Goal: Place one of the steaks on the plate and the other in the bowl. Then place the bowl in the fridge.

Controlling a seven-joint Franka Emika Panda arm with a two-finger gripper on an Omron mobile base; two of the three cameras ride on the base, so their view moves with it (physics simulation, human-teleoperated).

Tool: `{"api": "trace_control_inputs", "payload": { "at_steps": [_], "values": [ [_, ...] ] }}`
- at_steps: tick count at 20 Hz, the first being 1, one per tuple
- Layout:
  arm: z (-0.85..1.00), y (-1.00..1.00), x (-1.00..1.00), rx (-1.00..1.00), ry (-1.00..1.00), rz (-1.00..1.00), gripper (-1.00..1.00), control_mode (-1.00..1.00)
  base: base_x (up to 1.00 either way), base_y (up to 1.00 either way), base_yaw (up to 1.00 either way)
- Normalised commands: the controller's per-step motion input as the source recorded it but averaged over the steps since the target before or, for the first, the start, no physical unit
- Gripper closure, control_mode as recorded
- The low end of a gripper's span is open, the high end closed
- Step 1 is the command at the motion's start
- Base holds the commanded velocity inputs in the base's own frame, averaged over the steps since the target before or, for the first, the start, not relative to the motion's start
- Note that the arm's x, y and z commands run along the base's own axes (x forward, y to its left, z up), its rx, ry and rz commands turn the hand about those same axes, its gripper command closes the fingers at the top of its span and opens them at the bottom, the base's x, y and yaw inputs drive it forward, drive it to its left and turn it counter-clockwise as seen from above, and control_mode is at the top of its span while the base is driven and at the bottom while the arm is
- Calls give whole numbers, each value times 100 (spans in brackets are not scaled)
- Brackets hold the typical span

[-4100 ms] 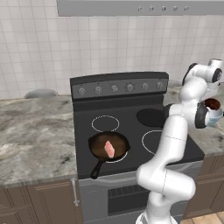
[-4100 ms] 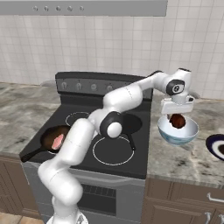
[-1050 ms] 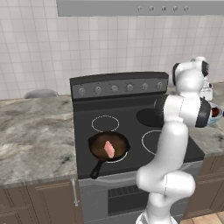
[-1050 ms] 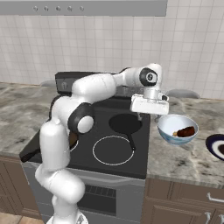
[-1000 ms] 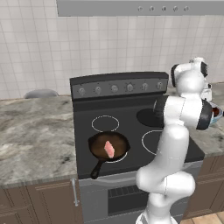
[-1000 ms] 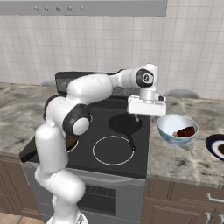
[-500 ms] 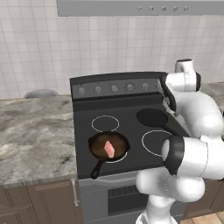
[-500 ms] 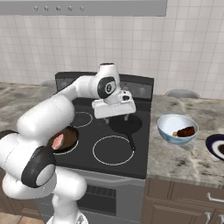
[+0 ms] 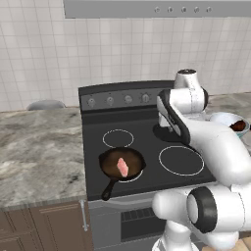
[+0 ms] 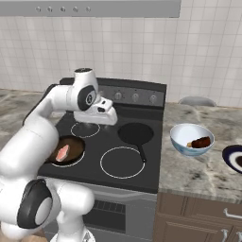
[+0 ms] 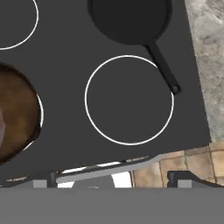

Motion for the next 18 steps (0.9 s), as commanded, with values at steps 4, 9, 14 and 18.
{"api": "trace_control_inputs", "payload": {
  "at_steps": [4, 9, 14, 18],
  "values": [
    [-2, 100, 7, 13, -12, -46, -100, -100, 0, 0, 0],
    [-42, 100, 0, 2, 0, -18, -100, -100, 0, 0, 0],
    [-16, 68, 9, 3, -1, 10, -100, -100, 0, 0, 0],
    [-18, 18, 66, 7, -3, 27, -100, -100, 0, 0, 0]
  ]
}}
